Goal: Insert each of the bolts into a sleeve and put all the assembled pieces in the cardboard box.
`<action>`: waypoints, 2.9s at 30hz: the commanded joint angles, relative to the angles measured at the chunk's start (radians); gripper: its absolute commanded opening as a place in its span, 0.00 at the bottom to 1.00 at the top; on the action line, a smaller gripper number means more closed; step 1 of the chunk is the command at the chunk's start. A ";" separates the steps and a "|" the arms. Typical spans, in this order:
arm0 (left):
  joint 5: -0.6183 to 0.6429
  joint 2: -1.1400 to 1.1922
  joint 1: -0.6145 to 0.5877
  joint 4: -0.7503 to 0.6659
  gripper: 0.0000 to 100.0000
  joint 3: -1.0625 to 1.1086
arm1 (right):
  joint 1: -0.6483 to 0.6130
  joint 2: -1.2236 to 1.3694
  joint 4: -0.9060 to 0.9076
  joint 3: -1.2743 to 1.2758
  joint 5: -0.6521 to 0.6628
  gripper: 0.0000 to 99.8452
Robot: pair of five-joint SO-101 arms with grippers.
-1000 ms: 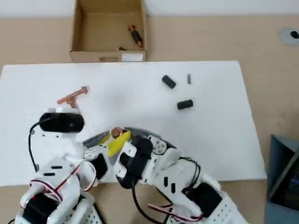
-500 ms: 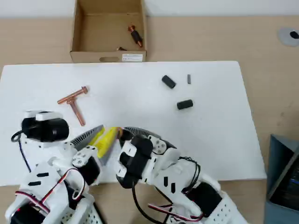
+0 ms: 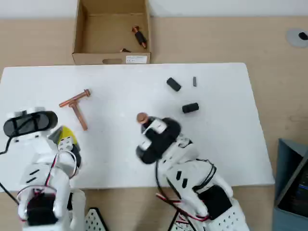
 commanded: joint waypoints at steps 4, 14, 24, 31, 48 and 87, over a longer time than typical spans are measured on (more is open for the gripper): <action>-0.035 -0.004 -0.140 -0.005 0.00 0.195 | 0.061 0.199 0.084 -0.355 -0.161 0.01; -0.035 -0.004 -0.166 -0.005 0.00 0.287 | 0.061 0.808 0.126 -0.835 -0.193 0.01; -0.035 -0.004 -0.166 -0.006 0.00 0.292 | 0.108 1.405 0.011 -1.271 -0.138 0.01; -0.020 -0.004 -0.166 -0.006 0.00 0.290 | 0.136 1.831 -0.054 -1.652 0.009 0.01; 0.014 -0.004 -0.158 -0.005 0.00 0.290 | 0.151 2.707 -0.044 -2.568 0.463 0.01; 0.014 -0.004 -0.157 -0.006 0.00 0.288 | 0.148 2.887 0.330 -3.111 0.621 0.01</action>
